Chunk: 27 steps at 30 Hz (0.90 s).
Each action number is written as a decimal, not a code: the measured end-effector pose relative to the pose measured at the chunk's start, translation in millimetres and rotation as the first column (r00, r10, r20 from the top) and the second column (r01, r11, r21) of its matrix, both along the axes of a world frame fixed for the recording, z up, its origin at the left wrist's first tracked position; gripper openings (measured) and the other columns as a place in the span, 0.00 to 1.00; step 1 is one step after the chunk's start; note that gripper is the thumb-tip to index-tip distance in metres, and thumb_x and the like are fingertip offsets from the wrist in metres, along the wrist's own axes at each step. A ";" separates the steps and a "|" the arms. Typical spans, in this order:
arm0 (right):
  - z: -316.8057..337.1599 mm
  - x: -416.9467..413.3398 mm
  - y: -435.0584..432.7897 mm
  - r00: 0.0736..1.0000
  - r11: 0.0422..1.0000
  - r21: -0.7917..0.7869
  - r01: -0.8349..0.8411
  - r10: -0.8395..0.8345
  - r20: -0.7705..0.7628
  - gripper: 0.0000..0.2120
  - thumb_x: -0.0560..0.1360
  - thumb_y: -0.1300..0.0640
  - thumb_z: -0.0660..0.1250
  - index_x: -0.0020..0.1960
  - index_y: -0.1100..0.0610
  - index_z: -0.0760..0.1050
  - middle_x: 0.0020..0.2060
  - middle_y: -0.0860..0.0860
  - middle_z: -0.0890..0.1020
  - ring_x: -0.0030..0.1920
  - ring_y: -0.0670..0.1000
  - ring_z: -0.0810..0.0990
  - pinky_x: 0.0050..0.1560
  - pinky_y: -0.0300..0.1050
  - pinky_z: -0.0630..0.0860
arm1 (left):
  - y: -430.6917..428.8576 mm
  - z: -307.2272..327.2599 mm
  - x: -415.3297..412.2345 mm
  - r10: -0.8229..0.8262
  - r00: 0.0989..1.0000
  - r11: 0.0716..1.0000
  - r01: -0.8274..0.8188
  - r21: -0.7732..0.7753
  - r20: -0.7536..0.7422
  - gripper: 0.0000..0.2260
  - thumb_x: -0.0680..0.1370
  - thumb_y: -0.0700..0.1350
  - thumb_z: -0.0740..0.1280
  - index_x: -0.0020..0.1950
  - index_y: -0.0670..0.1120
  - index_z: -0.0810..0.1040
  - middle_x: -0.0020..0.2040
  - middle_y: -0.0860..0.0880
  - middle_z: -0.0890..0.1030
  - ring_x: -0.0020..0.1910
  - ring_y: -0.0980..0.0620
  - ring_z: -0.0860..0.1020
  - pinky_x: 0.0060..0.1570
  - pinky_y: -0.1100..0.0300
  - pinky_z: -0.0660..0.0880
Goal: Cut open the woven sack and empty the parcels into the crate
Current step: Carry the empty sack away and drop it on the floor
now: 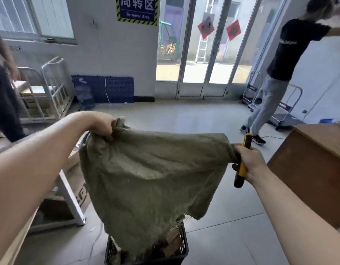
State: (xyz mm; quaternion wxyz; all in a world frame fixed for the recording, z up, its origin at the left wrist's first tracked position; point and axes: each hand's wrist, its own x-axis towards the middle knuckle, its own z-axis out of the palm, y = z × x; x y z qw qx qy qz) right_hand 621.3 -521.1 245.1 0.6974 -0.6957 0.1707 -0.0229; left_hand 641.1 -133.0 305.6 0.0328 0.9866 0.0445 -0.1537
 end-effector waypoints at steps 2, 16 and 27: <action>2.3 -8.5 -8.1 1.000 0.999 -0.038 0.020 -0.020 -0.003 0.09 0.74 0.62 0.67 0.36 0.55 0.72 0.31 0.53 0.70 0.32 0.51 0.68 0.32 0.43 0.64 | -6.5 1.6 1.4 0.036 0.997 0.997 -0.031 -0.068 0.070 0.03 0.71 0.42 0.70 0.40 0.46 0.76 0.41 0.47 0.79 0.41 0.47 0.78 0.41 0.57 0.74; 7.5 -105.3 -128.3 0.977 0.941 -0.267 0.208 -0.213 0.010 0.06 0.69 0.63 0.70 0.46 0.55 0.79 0.42 0.57 0.82 0.38 0.56 0.76 0.36 0.48 0.72 | -142.8 26.8 -19.9 0.158 0.930 0.749 0.107 -0.654 0.332 0.08 0.77 0.45 0.63 0.50 0.44 0.79 0.50 0.43 0.79 0.51 0.42 0.78 0.52 0.53 0.75; 17.5 -294.2 -235.4 0.907 0.906 -0.171 0.386 -0.407 -0.111 0.37 0.49 0.32 0.77 0.44 0.60 0.78 0.37 0.57 0.80 0.37 0.56 0.78 0.35 0.48 0.71 | -290.9 9.4 -81.3 -0.330 0.944 0.409 0.142 -0.901 -0.001 0.19 0.72 0.30 0.66 0.62 0.40 0.70 0.53 0.40 0.77 0.52 0.42 0.78 0.55 0.46 0.78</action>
